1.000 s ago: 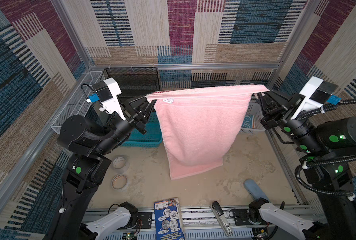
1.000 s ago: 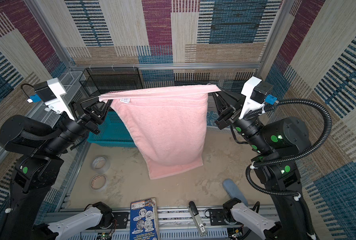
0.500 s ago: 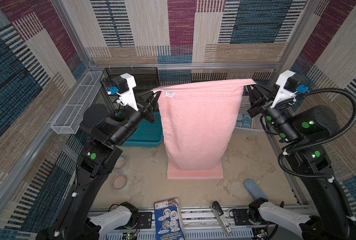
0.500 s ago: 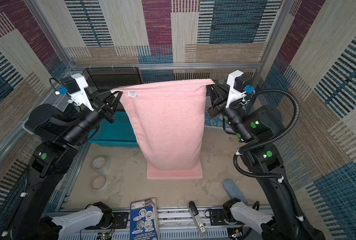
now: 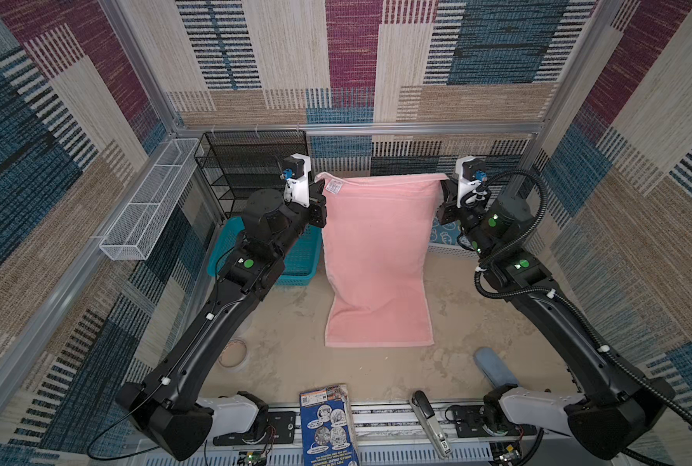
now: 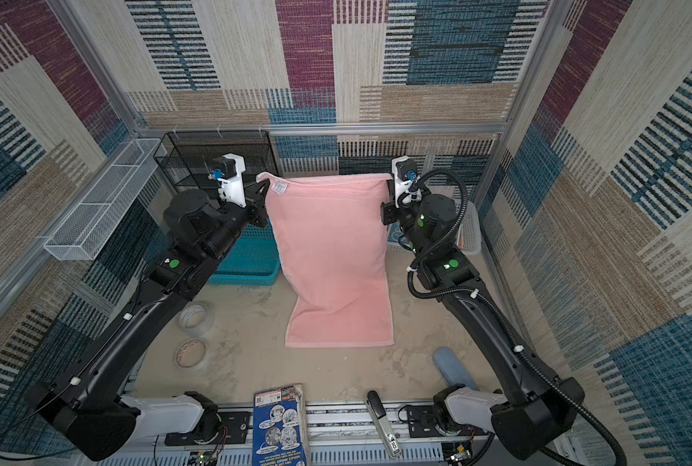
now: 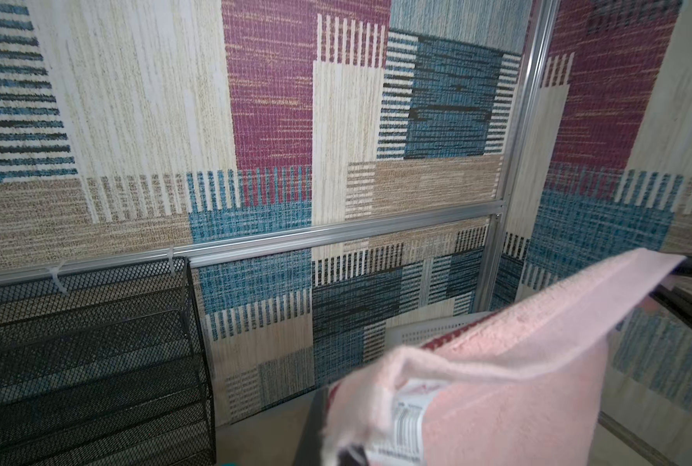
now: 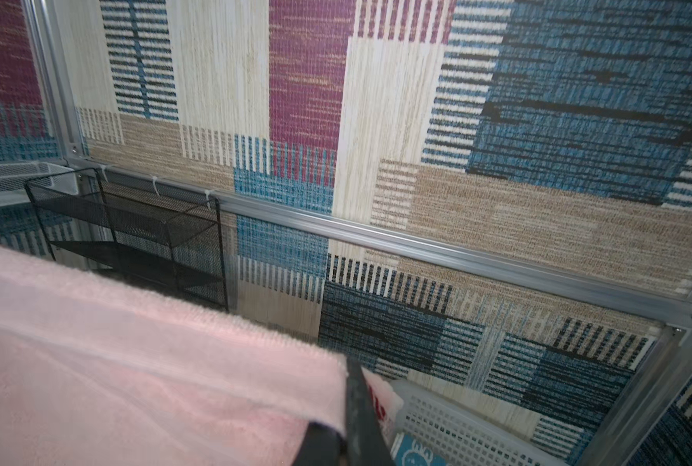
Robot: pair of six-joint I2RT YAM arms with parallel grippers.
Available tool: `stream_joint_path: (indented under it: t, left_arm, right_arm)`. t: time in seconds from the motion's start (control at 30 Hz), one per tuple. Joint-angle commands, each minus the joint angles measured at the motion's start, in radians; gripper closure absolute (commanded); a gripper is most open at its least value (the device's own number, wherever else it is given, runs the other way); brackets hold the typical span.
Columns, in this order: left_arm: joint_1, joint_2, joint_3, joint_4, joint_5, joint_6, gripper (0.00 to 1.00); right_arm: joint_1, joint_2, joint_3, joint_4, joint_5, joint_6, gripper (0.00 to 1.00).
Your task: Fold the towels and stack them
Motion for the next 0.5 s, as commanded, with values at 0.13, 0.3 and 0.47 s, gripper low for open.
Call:
stream_joint_path:
  t: [0.13,0.3,0.47]
  left_arm:
    - [0.010,0.099,-0.076,0.198,-0.056,0.085,1.00]
    - [0.015,0.196,-0.078,0.235,-0.068,0.109,1.00]
    - [0.022,0.295,-0.033,0.229,-0.111,0.152,1.00]
  right_arm:
    - [-0.032,0.097,-0.078,0.120,0.025,0.009,1.00]
    - [-0.050,0.184,-0.088,0.133,0.018,0.009,1.00]
    - [-0.067,0.264,-0.086,0.139,0.024,0.010,1.00]
